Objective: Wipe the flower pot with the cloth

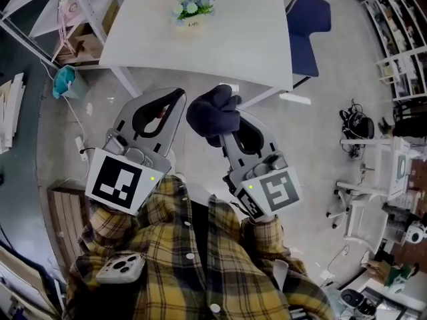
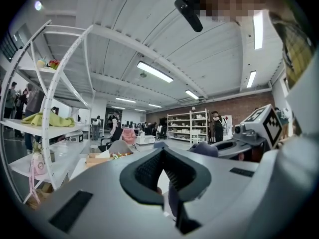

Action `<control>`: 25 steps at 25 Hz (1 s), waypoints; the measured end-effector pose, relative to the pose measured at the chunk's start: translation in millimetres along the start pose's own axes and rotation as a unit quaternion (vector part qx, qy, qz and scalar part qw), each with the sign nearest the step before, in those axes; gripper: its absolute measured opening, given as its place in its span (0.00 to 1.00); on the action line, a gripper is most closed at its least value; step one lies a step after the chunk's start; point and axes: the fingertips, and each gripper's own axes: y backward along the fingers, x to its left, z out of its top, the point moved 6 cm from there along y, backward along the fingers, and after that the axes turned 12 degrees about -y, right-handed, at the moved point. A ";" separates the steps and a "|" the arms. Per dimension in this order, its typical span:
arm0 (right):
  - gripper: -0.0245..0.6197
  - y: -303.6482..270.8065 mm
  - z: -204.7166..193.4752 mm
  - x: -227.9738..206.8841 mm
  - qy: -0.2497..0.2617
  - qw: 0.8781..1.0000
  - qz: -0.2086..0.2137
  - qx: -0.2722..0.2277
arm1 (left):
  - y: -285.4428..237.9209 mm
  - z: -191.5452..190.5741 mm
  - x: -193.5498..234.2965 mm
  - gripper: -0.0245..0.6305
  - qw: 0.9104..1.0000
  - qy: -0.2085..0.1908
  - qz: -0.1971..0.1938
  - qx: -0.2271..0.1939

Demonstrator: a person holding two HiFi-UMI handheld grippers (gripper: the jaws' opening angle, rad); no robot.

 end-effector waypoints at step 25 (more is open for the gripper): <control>0.09 -189.8 44.2 -89.9 -0.020 0.997 -0.067 0.012 | -124.9 -34.7 183.5 0.05 1.000 -0.005 -0.024 0.007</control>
